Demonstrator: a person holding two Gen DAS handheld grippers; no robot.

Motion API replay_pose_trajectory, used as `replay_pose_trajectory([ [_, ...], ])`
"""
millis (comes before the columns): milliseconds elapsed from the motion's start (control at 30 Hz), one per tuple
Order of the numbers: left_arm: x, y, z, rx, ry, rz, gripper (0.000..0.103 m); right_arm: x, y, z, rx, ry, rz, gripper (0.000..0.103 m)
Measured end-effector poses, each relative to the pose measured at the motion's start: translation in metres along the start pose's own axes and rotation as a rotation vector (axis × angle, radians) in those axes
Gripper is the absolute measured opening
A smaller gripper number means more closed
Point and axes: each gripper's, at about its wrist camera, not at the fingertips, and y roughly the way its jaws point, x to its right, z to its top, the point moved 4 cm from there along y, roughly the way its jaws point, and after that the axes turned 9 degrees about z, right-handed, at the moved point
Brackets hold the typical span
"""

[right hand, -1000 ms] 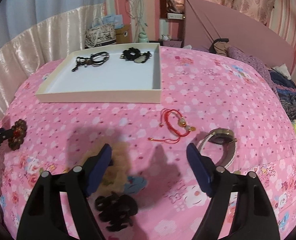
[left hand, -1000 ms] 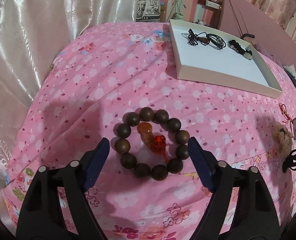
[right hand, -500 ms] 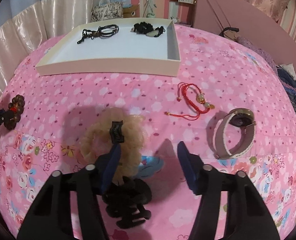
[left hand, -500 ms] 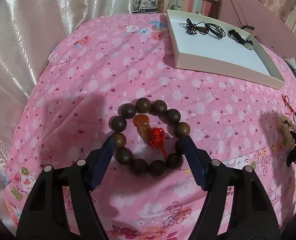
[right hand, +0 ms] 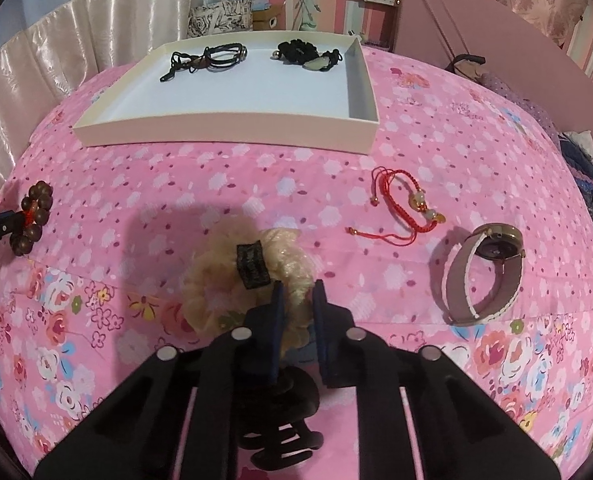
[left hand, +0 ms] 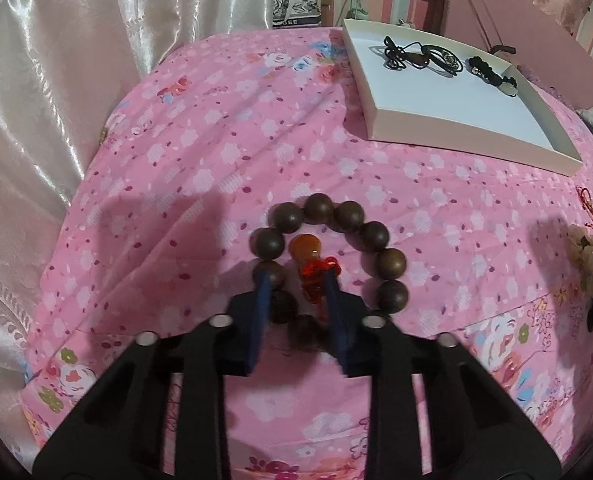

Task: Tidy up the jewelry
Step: 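Grasp the wooden bead bracelet with the left tool while the right tool grasps the cream scrunchie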

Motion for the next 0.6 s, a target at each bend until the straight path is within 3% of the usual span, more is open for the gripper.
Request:
replay_pose_trajectory([
  [133,-0.005,0.0006,0.0024,0.004,-0.013,-0.007,0.0,-0.0003,-0.002,0.0012,0.013,0.002,-0.001,0.012],
  [600,-0.0082,-0.0048,0.0062,0.016,-0.032,-0.038,0.0,0.002,-0.0018,0.0036,0.03,0.014,0.008,0.011],
])
